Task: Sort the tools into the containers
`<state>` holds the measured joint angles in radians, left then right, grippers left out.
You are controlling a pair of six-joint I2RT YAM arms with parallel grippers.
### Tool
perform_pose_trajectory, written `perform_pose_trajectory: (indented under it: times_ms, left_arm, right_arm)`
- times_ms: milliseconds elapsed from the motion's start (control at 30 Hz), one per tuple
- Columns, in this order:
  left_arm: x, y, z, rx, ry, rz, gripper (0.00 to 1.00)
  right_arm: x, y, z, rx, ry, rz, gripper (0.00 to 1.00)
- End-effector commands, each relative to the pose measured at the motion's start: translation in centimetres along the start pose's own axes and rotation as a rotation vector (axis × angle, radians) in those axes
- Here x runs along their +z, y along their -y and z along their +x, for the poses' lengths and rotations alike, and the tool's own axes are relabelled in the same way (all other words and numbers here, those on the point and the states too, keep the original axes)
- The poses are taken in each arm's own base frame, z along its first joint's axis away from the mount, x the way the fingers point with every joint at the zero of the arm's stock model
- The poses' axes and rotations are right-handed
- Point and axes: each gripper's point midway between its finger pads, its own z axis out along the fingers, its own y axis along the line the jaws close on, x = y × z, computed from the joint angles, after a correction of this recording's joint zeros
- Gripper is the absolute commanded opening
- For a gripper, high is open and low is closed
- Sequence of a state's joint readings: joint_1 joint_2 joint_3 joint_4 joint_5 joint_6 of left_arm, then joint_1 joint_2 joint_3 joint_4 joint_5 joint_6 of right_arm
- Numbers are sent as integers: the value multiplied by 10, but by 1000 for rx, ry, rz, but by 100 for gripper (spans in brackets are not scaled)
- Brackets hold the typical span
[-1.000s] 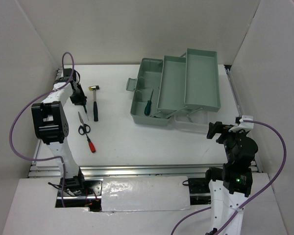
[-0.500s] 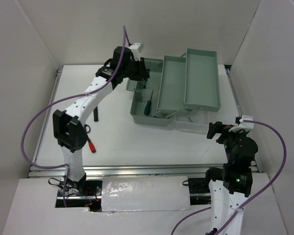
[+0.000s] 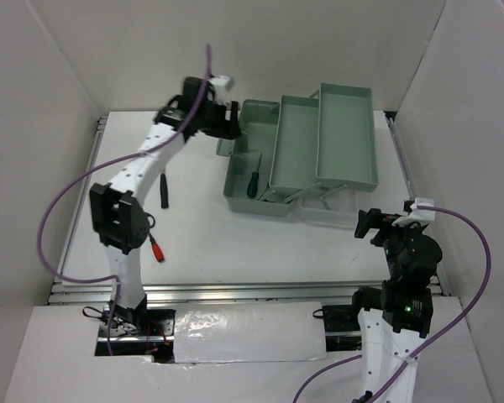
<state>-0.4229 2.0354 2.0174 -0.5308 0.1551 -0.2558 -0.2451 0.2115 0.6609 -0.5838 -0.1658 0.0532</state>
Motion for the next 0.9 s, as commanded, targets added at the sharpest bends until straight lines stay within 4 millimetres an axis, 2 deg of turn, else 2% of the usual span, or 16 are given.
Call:
perform_pose_trajectory:
  times_ms: [0,33,67,100,133,167,200,233,267,300,333,400,433,533,733,867]
  left_arm:
    - [-128,-49,-69,121,188,-28,72]
    - [-142,-64,-63,121,172,-64,70]
    - [-152,-95,-32,92,79,-139,63]
    - [-176,-114,-21,68,65,-255,60]
    - [-176,-136,22,4,-36,-324,58]
    - [-192,-160,48,-75,-82,-411,57]
    - [-213,-169,65,-115,-96,-474,58]
    - [-221,-191,115,-212,-194,-524,60]
    - [-234,-191,138,-264,-226,-539,67]
    - [-234,-188,158,-308,-259,-507,71]
    - [-235,-187,197,-380,-339,-494,72]
    - [-235,-176,222,-436,-375,-450,71]
    - [-230,-167,243,-481,-417,-404,69]
    - [-222,-151,275,-573,-488,-338,64]
    - [-212,-149,301,-674,-559,-312,70]
    - [-201,-153,320,-727,-654,-317,69]
  right_arm:
    - [1,0,-7,-18,33,-4,100]
    - [0,0,-7,-21,37,-6,100]
    - [1,-1,-7,-22,38,-9,100]
    - [0,-1,-9,-22,44,-8,100]
    - [0,-1,-8,-21,46,-11,100]
    - [0,-2,-8,-19,44,-14,100]
    - [0,-2,-8,-19,46,-13,100]
    - [1,-2,-8,-17,41,-14,100]
    - [1,-2,-8,-17,39,-14,100]
    - [2,-2,-8,-18,39,-14,100]
    - [2,-2,-6,-17,33,-16,100]
    - [2,-2,-7,-19,33,-19,100]
    - [2,-2,-6,-21,31,-19,100]
    - [1,0,-7,-23,34,-7,100]
    - [2,-2,-6,-17,32,-18,100]
    - [3,0,-7,-16,30,-5,100]
